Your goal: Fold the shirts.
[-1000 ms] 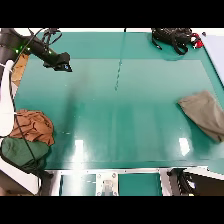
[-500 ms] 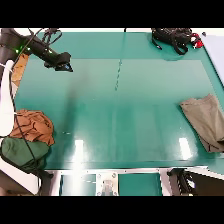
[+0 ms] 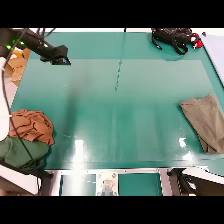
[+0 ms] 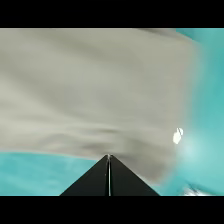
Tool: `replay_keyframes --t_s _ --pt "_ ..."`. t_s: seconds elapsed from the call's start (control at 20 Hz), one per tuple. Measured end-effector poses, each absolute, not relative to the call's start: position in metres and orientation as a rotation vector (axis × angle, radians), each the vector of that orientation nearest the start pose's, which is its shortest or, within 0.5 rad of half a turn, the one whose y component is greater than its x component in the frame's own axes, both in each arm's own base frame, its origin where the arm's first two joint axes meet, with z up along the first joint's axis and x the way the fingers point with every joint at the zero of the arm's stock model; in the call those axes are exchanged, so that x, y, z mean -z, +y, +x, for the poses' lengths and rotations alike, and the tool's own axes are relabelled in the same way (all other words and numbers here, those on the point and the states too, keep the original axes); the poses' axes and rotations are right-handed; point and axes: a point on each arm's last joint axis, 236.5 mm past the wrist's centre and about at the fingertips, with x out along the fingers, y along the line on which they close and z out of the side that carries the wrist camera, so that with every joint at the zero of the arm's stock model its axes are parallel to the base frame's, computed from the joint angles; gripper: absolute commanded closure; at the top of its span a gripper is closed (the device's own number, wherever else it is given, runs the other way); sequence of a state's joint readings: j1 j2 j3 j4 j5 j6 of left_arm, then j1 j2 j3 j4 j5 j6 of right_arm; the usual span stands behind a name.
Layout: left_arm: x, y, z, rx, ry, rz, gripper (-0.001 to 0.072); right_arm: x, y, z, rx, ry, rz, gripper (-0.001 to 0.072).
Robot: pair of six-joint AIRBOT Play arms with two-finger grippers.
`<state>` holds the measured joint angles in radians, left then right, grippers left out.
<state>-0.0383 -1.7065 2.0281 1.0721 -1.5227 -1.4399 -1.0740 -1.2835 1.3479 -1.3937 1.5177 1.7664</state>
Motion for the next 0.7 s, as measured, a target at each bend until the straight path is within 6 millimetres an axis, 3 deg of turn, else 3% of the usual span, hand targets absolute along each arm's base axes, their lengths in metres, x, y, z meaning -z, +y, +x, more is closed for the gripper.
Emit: replay_keyframes --t_s 0.15,0.25,0.3,0.4,0.5,0.7 --pt "-0.139 -0.121 0.462 0.488 1.156 -0.160 0.0684 -0.077 -0.229 0.285 0.601 1.158 0.852 0.0690" --pt "-0.128 -0.117 0.437 0.466 1.205 -0.162 0.0684 -0.071 -0.169 0.325 0.419 1.208 0.740 0.0691" --pt "-0.121 -0.116 0.423 0.458 1.228 -0.165 0.0684 -0.065 -0.138 0.336 0.342 1.235 0.694 0.0690" --pt "-0.102 -0.118 0.387 0.448 1.281 -0.172 0.0683 -0.046 -0.076 0.345 0.201 1.285 0.606 0.0691" --pt "-0.079 -0.120 0.351 0.432 1.325 -0.187 0.0683 -0.026 -0.020 0.340 0.083 1.331 0.535 0.0690" --pt "-0.043 -0.118 0.297 0.402 1.391 -0.213 0.0682 -0.002 0.047 0.330 -0.063 1.352 0.443 0.0689"
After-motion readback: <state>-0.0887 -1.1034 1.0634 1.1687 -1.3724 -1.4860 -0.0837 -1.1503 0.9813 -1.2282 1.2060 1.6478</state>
